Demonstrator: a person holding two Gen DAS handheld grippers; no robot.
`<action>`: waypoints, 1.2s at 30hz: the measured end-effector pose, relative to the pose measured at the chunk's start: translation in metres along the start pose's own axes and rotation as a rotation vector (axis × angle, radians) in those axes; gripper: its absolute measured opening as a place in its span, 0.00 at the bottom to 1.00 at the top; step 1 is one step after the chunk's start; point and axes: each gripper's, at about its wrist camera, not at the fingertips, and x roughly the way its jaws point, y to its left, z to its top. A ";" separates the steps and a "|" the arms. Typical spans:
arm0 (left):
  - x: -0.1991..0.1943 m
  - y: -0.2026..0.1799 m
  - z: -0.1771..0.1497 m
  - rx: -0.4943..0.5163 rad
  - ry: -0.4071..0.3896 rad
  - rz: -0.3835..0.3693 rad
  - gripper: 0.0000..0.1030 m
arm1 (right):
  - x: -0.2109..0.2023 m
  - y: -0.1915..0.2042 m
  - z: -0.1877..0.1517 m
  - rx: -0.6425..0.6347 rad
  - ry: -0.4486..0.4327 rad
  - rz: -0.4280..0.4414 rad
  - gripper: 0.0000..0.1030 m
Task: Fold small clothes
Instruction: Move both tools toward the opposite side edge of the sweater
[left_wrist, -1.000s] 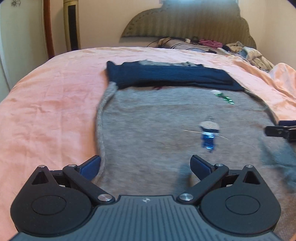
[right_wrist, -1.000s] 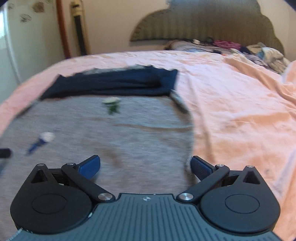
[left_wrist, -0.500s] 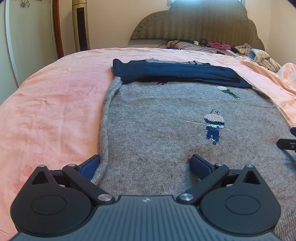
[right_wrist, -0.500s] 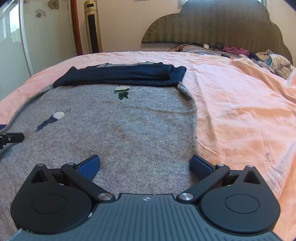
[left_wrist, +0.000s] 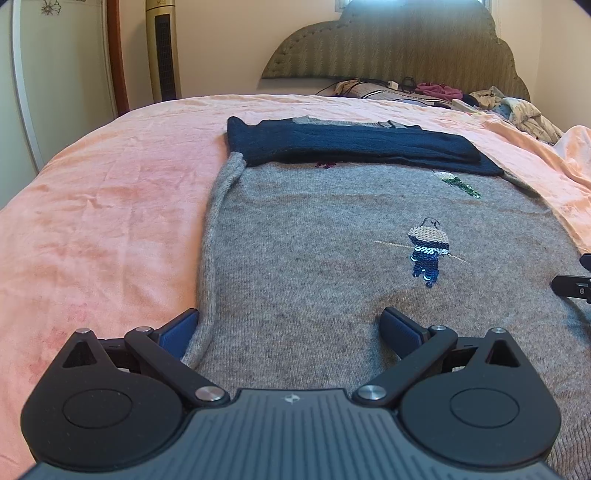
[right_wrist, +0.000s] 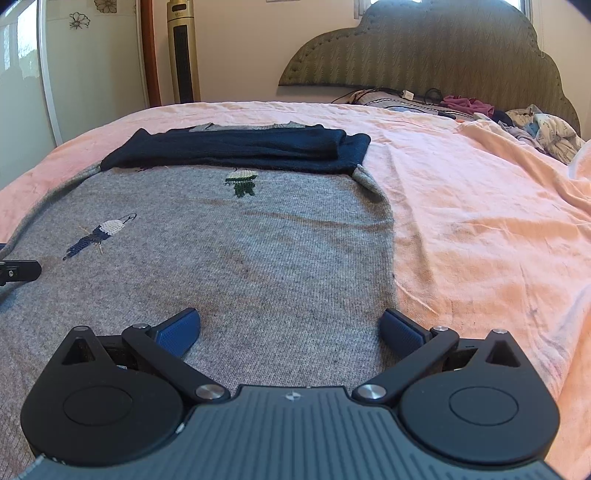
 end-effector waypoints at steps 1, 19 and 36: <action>-0.004 0.000 -0.001 -0.008 0.008 0.010 1.00 | -0.003 0.003 0.001 0.006 0.005 -0.025 1.00; -0.076 0.038 -0.056 0.164 0.028 -0.156 1.00 | -0.065 0.012 -0.045 -0.084 0.033 0.067 1.00; -0.066 -0.025 -0.063 0.297 0.005 -0.282 1.00 | -0.045 0.053 -0.028 -0.149 0.048 0.122 1.00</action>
